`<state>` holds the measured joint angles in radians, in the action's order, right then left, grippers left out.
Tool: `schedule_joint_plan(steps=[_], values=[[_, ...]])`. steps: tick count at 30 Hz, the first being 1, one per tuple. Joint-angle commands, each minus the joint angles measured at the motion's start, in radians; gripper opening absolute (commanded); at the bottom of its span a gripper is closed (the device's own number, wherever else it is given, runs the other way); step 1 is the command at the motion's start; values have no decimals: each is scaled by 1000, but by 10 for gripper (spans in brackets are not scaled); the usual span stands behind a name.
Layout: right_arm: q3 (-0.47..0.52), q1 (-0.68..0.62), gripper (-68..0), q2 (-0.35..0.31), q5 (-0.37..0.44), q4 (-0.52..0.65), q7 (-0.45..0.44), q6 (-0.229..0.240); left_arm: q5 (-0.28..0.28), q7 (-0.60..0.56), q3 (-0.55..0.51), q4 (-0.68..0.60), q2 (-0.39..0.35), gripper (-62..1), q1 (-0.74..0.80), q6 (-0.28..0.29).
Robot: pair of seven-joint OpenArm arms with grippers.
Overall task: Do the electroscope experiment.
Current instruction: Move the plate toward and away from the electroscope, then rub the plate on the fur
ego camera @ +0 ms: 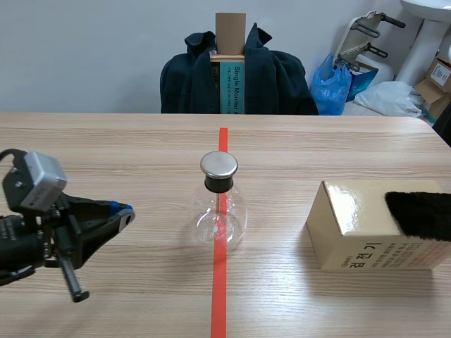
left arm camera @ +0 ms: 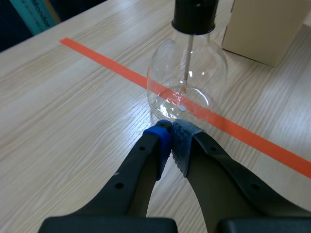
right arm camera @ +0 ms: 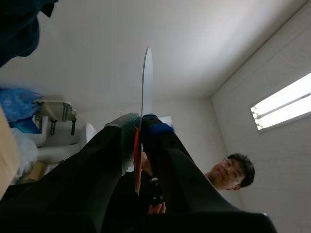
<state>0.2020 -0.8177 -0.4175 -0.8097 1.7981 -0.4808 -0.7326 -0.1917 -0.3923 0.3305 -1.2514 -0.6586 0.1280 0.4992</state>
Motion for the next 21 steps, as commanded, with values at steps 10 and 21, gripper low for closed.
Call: schedule_joint_plan(steps=[10, 21], values=[[8, 70, -667, 102, -35, -344, -98, -50, -39, -8, -303, -388, -103, -34, 406, 6], [8, 206, -667, 111, -84, -529, -107, -50, -60, 40, -516, -596, -107, 14, 653, 6]])
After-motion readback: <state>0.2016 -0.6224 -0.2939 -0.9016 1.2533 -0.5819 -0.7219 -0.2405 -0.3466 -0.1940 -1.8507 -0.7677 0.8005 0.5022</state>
